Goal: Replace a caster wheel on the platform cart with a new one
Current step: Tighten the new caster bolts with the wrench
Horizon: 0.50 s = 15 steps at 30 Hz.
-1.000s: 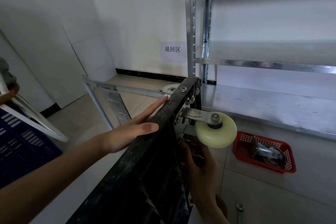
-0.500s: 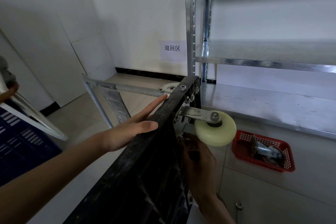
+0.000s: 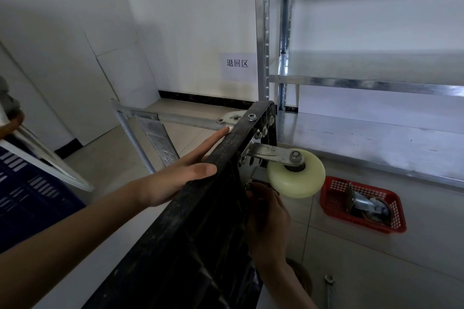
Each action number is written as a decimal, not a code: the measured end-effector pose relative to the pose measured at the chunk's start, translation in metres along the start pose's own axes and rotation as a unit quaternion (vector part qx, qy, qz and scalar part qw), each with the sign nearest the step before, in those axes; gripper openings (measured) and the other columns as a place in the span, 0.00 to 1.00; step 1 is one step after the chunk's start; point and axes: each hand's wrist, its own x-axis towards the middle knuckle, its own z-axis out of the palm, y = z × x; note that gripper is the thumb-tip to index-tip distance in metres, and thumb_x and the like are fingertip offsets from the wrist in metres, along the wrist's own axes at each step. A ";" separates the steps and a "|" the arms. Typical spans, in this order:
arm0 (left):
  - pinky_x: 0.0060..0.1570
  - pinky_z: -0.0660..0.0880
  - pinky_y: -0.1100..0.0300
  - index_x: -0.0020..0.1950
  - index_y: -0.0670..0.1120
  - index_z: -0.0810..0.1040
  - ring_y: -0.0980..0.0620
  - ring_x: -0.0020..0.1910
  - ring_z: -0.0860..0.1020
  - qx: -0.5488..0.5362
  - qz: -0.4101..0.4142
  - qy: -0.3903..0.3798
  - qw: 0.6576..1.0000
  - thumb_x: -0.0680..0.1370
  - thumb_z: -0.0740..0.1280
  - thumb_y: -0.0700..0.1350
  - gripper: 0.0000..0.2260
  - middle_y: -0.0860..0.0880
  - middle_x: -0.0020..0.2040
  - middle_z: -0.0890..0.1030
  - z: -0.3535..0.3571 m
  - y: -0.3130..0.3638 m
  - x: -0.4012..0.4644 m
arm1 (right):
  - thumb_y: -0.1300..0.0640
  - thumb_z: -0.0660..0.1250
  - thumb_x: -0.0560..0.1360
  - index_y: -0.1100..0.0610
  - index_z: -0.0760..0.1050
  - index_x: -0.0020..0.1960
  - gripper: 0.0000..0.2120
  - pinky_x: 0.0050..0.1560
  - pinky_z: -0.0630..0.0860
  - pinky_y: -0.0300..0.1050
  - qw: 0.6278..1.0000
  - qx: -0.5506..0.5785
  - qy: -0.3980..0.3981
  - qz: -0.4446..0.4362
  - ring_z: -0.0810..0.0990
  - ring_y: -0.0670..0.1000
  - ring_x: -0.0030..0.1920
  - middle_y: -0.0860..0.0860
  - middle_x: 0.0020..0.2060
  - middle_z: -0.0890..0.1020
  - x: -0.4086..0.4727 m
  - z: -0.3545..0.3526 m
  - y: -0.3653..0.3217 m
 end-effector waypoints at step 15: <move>0.62 0.69 0.71 0.80 0.64 0.52 0.66 0.73 0.65 0.002 0.006 0.003 1.000 0.72 0.67 0.59 0.39 0.71 0.74 0.64 0.000 -0.002 0.000 | 0.44 0.60 0.80 0.48 0.70 0.61 0.13 0.34 0.78 0.47 0.976 -0.162 -0.135 -0.062 0.81 0.47 0.43 0.42 0.50 0.79 0.007 -0.010 0.003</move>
